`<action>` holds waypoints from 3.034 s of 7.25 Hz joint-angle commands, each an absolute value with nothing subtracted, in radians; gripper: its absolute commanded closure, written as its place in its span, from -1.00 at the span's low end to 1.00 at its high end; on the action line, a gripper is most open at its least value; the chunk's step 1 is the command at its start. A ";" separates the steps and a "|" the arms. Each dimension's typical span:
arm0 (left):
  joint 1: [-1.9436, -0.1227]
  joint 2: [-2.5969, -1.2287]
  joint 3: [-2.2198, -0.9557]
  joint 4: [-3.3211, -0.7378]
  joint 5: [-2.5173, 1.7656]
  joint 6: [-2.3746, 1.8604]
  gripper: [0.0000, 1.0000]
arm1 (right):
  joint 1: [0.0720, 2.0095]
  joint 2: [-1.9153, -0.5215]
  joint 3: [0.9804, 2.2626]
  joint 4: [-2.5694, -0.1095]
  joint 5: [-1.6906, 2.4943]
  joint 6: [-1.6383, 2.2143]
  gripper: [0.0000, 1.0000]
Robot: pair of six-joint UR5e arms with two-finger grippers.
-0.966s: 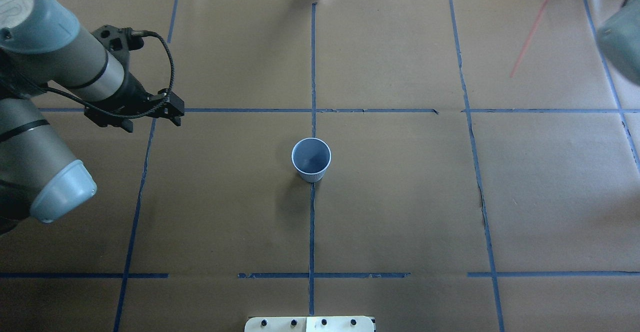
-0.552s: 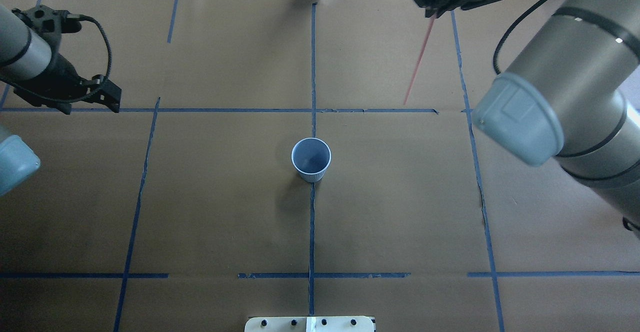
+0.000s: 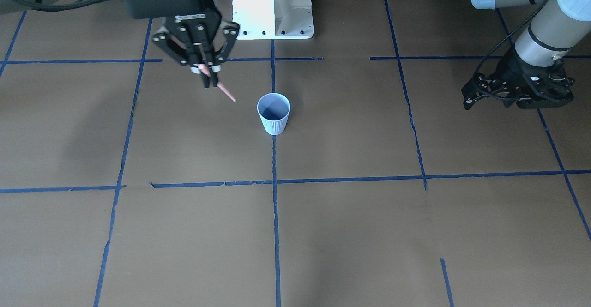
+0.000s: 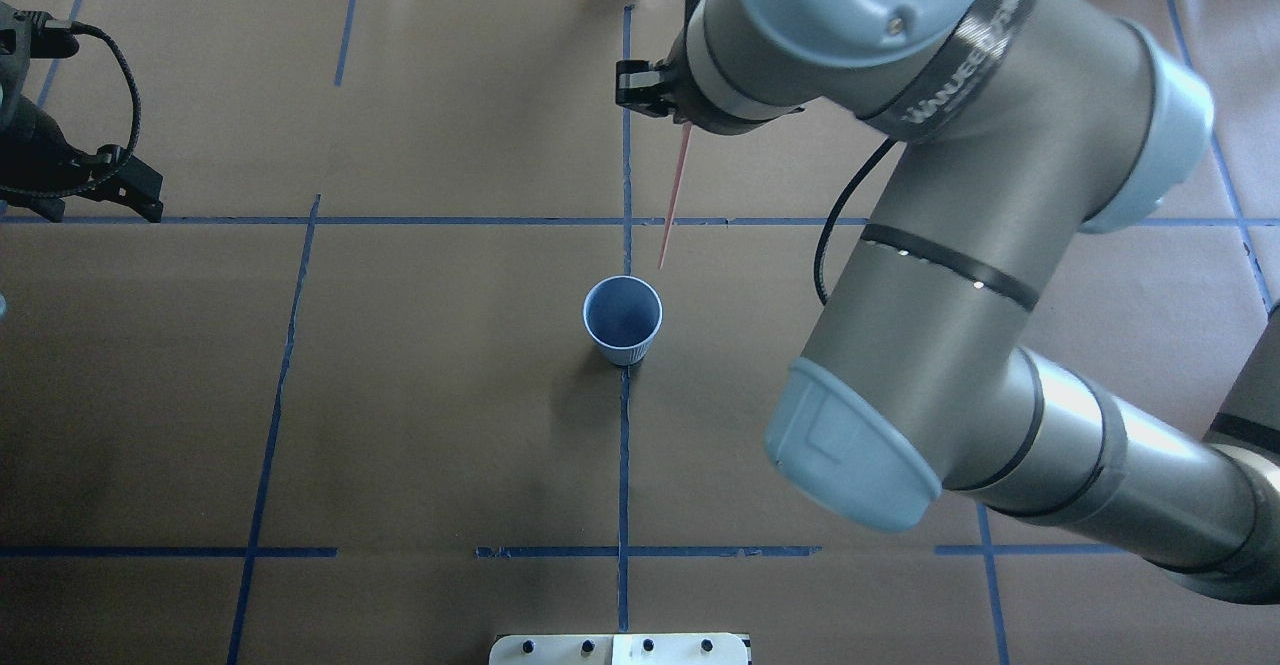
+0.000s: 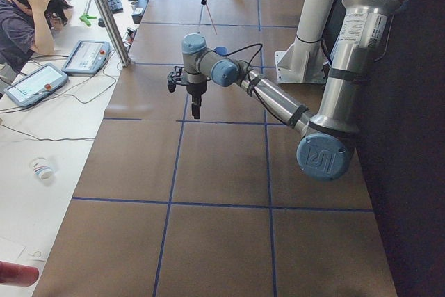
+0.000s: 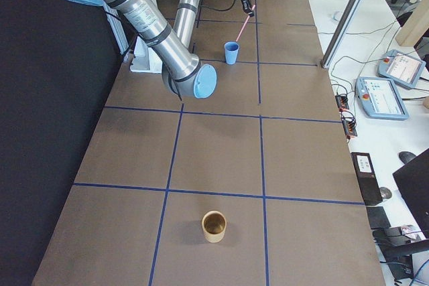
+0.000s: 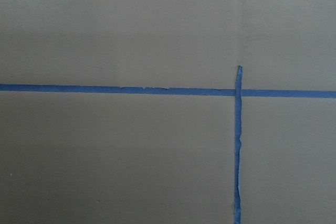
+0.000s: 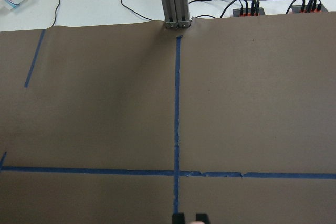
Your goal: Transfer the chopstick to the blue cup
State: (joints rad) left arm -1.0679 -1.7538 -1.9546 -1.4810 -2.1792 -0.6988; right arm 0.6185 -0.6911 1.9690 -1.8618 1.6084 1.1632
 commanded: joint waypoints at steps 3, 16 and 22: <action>-1.069 -1.752 -1.942 -1.483 -2.178 -0.696 -1.00 | 0.437 -0.679 1.875 -1.832 1.425 1.189 0.98; -1.293 -1.632 -1.875 -1.476 -2.305 -0.329 -1.00 | 0.996 -1.068 2.048 -1.838 2.056 0.631 -1.00; -1.497 -1.594 -1.655 -1.485 -2.345 0.054 -1.00 | 1.533 -1.526 1.812 -1.762 2.396 -0.210 -1.00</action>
